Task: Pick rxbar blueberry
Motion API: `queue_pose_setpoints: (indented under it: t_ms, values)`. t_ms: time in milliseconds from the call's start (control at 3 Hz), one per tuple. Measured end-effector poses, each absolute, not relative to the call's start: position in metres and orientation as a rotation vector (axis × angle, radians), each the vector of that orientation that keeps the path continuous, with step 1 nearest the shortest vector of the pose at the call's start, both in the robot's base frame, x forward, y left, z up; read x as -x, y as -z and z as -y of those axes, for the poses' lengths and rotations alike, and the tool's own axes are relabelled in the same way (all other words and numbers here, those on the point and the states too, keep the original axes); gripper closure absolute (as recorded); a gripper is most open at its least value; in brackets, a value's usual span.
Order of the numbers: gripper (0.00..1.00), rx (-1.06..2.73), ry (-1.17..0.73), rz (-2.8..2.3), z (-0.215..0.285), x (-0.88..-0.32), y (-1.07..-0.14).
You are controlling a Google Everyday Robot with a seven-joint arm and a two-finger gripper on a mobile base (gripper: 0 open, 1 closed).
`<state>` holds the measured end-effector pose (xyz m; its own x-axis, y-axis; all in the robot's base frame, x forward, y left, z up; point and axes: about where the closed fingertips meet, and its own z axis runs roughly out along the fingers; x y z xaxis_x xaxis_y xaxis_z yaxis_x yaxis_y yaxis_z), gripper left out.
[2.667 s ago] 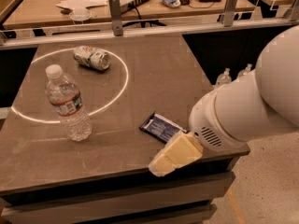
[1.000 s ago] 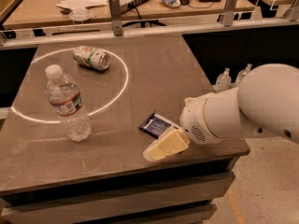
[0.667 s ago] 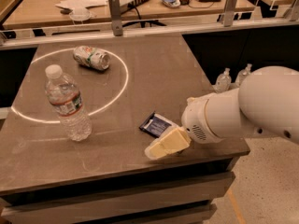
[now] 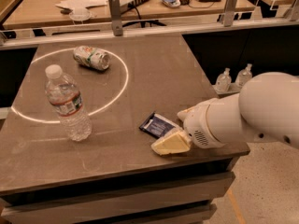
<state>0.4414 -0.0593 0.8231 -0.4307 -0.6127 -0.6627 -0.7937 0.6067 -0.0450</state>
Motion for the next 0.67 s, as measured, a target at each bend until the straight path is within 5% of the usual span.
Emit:
queue_pose_setpoints:
  t_ms: [667]
  values:
    - [0.99, 1.121, -0.358, -2.189, 0.0594, -0.4389, -0.8266]
